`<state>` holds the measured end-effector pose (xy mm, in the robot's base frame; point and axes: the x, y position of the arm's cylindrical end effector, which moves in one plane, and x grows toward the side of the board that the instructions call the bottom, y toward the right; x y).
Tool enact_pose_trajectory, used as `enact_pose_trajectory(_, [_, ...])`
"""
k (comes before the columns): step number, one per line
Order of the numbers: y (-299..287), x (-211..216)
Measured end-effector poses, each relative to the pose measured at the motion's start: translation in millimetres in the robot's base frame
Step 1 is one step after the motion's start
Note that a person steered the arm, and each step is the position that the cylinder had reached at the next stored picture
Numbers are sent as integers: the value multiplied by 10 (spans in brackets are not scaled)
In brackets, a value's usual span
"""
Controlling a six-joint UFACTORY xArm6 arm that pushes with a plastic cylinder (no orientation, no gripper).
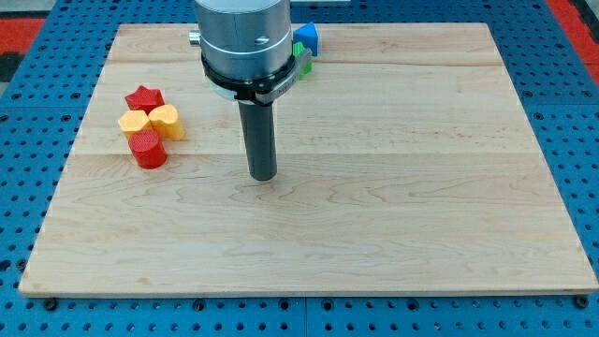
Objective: Move your arm right beside the triangle
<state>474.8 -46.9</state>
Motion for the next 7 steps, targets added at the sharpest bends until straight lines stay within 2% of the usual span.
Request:
enact_pose_trajectory(3, [55,30])
enact_pose_trajectory(5, [312,31])
enact_pose_trajectory(6, [715,-223])
enact_pose_trajectory(7, [1018,-668])
